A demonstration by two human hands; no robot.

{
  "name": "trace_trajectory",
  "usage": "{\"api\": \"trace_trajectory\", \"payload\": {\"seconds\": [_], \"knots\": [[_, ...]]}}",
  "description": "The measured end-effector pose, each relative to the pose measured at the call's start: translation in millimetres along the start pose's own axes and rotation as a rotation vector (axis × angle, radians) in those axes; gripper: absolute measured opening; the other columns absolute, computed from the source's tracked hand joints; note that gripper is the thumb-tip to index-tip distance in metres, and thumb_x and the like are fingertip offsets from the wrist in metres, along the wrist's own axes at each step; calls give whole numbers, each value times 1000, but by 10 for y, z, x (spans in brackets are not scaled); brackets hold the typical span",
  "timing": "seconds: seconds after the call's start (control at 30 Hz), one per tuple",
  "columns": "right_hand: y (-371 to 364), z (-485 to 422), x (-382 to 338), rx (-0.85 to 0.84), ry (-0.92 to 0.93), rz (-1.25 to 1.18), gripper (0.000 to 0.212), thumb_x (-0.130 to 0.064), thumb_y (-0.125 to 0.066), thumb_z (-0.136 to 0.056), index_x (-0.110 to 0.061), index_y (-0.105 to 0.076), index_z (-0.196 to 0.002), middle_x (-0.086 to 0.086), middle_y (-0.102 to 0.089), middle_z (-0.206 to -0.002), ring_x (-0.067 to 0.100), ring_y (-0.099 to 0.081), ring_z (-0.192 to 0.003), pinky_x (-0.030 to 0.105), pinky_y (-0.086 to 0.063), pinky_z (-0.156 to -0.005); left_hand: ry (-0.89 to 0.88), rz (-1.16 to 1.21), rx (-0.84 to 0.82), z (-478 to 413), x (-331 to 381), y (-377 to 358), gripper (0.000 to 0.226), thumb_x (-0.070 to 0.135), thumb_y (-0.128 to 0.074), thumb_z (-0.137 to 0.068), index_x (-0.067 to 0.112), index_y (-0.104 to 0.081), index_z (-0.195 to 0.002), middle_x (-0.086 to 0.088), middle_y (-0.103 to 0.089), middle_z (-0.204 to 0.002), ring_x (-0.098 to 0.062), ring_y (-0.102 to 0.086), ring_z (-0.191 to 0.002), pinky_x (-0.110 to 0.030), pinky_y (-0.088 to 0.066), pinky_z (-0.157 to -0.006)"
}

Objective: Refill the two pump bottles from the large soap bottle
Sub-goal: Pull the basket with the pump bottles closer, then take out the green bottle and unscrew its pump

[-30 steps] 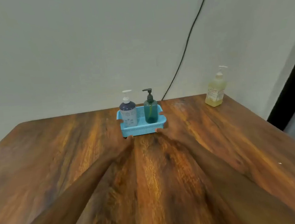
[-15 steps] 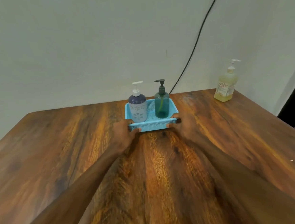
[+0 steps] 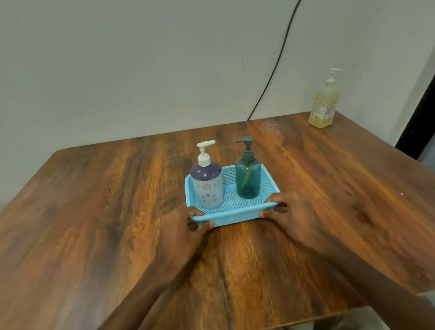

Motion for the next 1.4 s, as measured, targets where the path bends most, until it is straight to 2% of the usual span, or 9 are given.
{"api": "trace_trajectory", "payload": {"seconds": [0.17,0.27,0.33,0.53,0.67,0.83,1.07,1.2,1.4], "knots": [[25,240,-125,-10,-13,19,23,-37,-80,-82,-27,-74,-102,-14,-71,-99,1,-66,-88,19,-56,-75,-7,-87,42,217,88,-23,27,37,-81,-88,24,-76,-111,6,-69,-125,-4,-65,-98,-9,-50,-71],[125,297,-242,12,-25,40,45,-47,-83,-75,-31,-67,-115,-17,-55,-125,-2,-54,-113,12,-44,-92,-20,-187,77,274,127,-85,44,42,-78,-90,25,-65,-128,0,-49,-153,-19,-51,-135,-26,-50,-104],[242,269,-346,108,-11,45,56,-56,-81,-73,-32,-61,-120,-12,-49,-139,7,-45,-132,25,-38,-104,-77,-242,120,297,136,-130,56,44,-76,-91,25,-56,-140,-3,-32,-167,-25,-30,-153,-41,-34,-119],[223,-274,-399,147,-104,-24,97,-64,-81,-68,-27,-37,-145,-4,-45,-152,17,-50,-130,42,-48,-104,-358,-364,117,198,219,-321,34,22,-81,-88,20,-72,-121,-2,-73,-122,-24,-65,-116,-46,-60,-94],[40,-562,-453,131,-57,-86,83,-46,-86,-72,-21,-44,-139,-2,-55,-142,13,-54,-123,26,-41,-100,-377,-400,138,99,202,-373,31,17,-86,-83,16,-77,-113,-4,-79,-104,-27,-73,-97,-45,-62,-84],[114,-642,-472,174,-32,-163,68,-36,-88,-73,-20,-55,-130,-3,-63,-131,12,-60,-115,24,-48,-96,-346,-369,93,50,149,-370,30,26,-78,-92,18,-74,-120,-2,-76,-116,-24,-69,-110,-43,-59,-96],[710,34,-703,279,64,-344,67,-35,-90,-70,-25,-58,-129,-13,-68,-123,2,-66,-109,28,-55,-94,-254,-37,120,256,452,-238,38,46,-65,-97,29,-60,-131,12,-61,-134,-1,-49,-129,-6,-37,-102],[793,564,-708,256,62,-342,66,-27,-90,-70,-26,-60,-128,-16,-68,-123,0,-65,-111,28,-55,-94,-225,175,200,360,822,-265,34,44,-70,-94,35,-63,-127,21,-63,-129,0,-55,-127,-19,-50,-99],[767,872,-546,275,84,-247,72,-34,-91,-70,-24,-59,-133,-15,-65,-129,1,-62,-118,25,-54,-94,-234,388,-28,275,1268,-483,38,44,-72,-92,36,-61,-127,24,-65,-125,-5,-62,-119,-32,-56,-98]]}}
Point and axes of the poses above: each hand's wrist, its own z-axis away from the middle knuckle, its own y-axis out of the back of the hand, x = y × z, the point moved 3 cm from there along -z, towards the middle knuckle
